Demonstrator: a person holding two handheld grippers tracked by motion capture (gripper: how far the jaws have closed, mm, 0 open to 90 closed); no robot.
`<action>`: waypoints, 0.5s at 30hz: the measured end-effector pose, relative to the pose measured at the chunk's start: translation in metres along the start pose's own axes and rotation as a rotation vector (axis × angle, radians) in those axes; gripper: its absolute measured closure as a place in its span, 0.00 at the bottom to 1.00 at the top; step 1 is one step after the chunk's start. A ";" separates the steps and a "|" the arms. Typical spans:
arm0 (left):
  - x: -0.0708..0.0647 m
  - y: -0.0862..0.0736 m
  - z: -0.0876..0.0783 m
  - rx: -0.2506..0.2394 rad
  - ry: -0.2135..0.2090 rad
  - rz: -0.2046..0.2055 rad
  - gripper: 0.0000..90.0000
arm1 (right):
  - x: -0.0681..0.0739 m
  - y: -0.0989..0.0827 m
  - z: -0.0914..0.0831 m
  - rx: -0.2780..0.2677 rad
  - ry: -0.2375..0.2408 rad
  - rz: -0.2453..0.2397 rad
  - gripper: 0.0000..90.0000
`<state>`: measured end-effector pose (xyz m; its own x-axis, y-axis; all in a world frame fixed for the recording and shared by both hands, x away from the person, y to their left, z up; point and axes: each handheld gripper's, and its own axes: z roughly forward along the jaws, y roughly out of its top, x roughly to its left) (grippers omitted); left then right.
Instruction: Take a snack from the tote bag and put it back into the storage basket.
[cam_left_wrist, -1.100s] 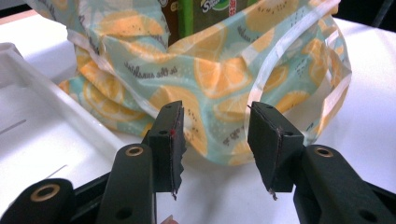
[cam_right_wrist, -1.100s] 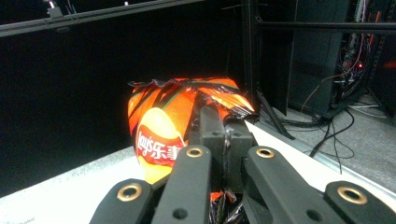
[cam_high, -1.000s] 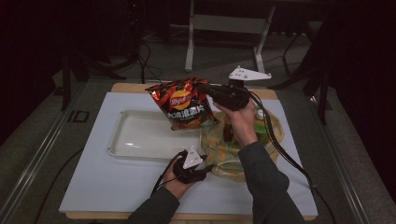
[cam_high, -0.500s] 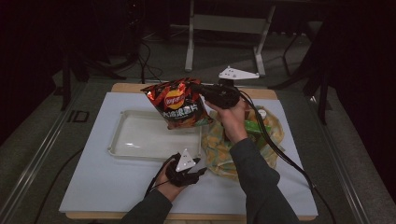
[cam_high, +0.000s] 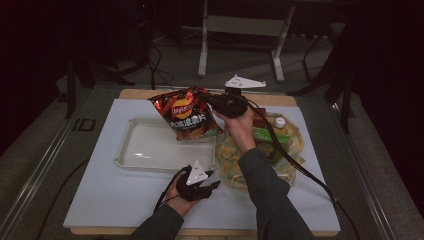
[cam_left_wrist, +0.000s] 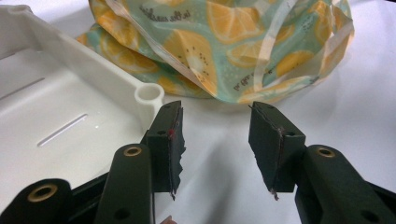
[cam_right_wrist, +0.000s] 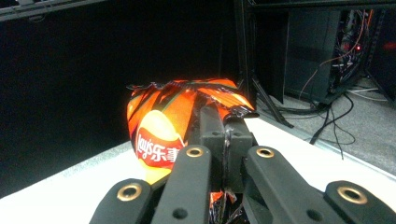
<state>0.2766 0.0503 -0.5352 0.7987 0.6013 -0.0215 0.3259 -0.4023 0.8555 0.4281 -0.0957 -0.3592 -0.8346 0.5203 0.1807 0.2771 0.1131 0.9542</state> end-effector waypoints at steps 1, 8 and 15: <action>-0.001 0.000 0.000 0.001 0.001 0.003 0.60 | -0.001 -0.001 0.002 0.000 -0.001 0.004 1.00; -0.003 -0.001 0.001 -0.001 0.003 0.018 0.60 | -0.005 -0.007 0.012 0.007 -0.018 0.024 1.00; -0.004 -0.001 0.001 0.000 0.000 0.028 0.60 | -0.011 -0.013 0.022 0.002 -0.054 0.036 1.00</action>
<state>0.2736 0.0476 -0.5362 0.8077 0.5896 0.0020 0.3036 -0.4187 0.8559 0.4445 -0.0847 -0.3784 -0.7972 0.5690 0.2020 0.3077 0.0949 0.9467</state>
